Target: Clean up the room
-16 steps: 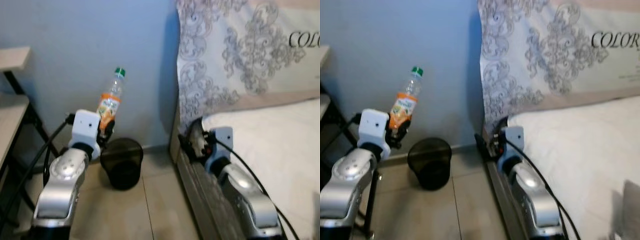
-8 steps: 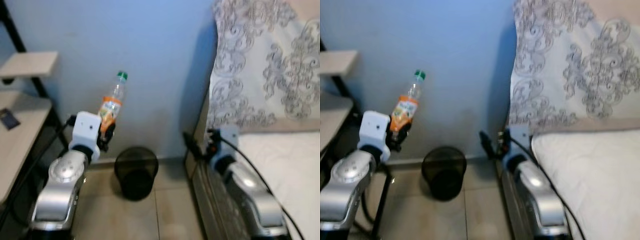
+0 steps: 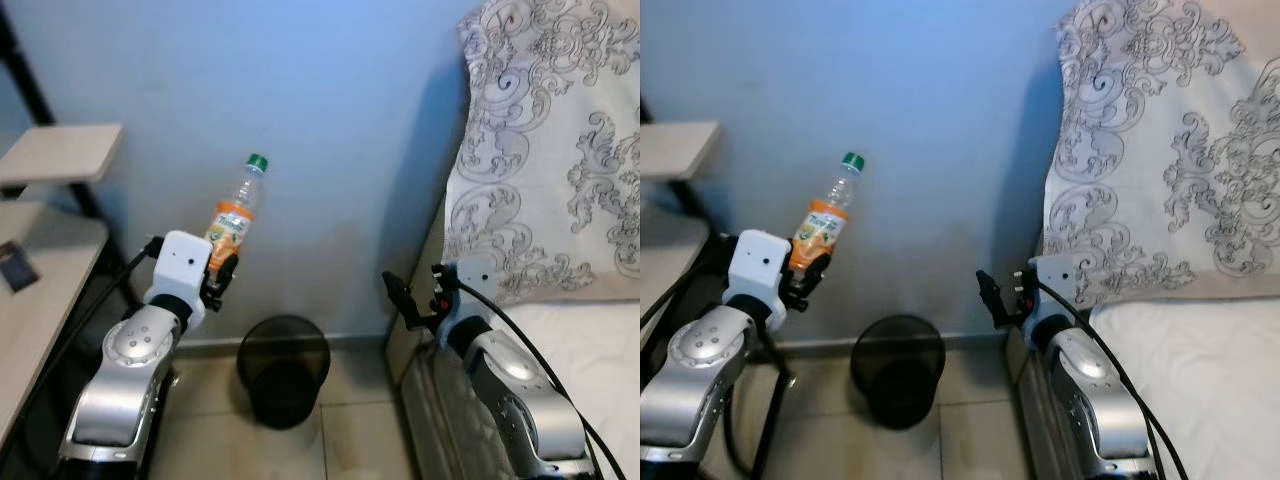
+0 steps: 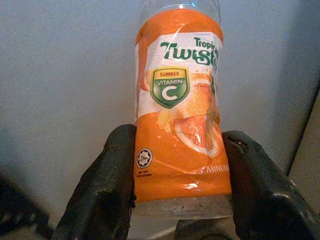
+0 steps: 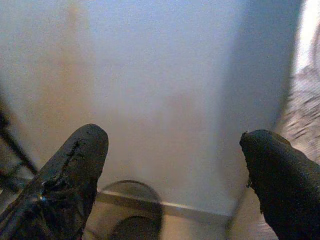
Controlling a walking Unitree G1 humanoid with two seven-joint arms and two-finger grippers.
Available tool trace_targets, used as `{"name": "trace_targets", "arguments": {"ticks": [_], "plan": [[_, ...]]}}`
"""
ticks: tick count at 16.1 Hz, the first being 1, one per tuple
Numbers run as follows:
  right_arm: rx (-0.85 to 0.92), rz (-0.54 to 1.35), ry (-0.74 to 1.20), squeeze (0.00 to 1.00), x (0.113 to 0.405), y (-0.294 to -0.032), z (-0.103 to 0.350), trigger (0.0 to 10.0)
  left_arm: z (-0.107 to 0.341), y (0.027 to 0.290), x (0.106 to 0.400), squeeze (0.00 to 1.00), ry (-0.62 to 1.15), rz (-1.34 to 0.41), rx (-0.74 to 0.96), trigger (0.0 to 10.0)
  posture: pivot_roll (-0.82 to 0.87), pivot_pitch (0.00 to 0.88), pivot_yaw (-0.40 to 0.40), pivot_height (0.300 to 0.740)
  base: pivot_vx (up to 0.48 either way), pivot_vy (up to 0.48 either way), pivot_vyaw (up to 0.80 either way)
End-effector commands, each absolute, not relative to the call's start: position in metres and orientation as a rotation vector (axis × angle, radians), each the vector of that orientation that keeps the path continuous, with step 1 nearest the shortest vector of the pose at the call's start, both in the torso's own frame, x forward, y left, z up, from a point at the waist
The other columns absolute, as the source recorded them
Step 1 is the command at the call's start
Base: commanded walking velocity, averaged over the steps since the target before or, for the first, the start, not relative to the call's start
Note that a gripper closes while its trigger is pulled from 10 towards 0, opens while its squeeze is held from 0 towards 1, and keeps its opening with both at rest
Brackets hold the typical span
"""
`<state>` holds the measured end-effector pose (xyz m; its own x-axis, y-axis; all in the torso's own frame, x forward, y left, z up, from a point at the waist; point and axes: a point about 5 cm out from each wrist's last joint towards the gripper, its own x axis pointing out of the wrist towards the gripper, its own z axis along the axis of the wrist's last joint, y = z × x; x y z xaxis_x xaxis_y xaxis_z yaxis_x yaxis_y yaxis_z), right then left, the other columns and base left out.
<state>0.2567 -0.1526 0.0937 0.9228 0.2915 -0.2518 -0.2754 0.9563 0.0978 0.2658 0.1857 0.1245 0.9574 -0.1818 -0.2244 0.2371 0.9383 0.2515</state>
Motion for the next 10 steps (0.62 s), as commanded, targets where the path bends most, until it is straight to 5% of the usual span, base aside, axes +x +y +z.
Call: {"name": "trace_targets", "arguments": {"ticks": [1,6,10], "plan": [[0.012,0.244,0.268,0.0,0.256,-0.164,0.094,10.0,0.127,0.175,0.267,0.0,0.184,-0.266,0.286,10.0,0.0,0.0,-0.009,0.74,0.382,0.0,0.0],[-0.106,0.36,0.371,0.0,0.246,-0.179,0.083,10.0,0.118,0.168,0.263,0.0,0.239,-0.414,0.306,10.0,-0.02,0.0,0.003,0.74,0.37,0.0,0.0],[-0.304,0.572,0.462,0.0,0.242,-0.201,0.081,10.0,0.099,0.158,0.263,0.0,0.33,-0.702,0.416,10.0,-0.03,0.0,0.012,0.74,0.0,0.0,0.0]]}}
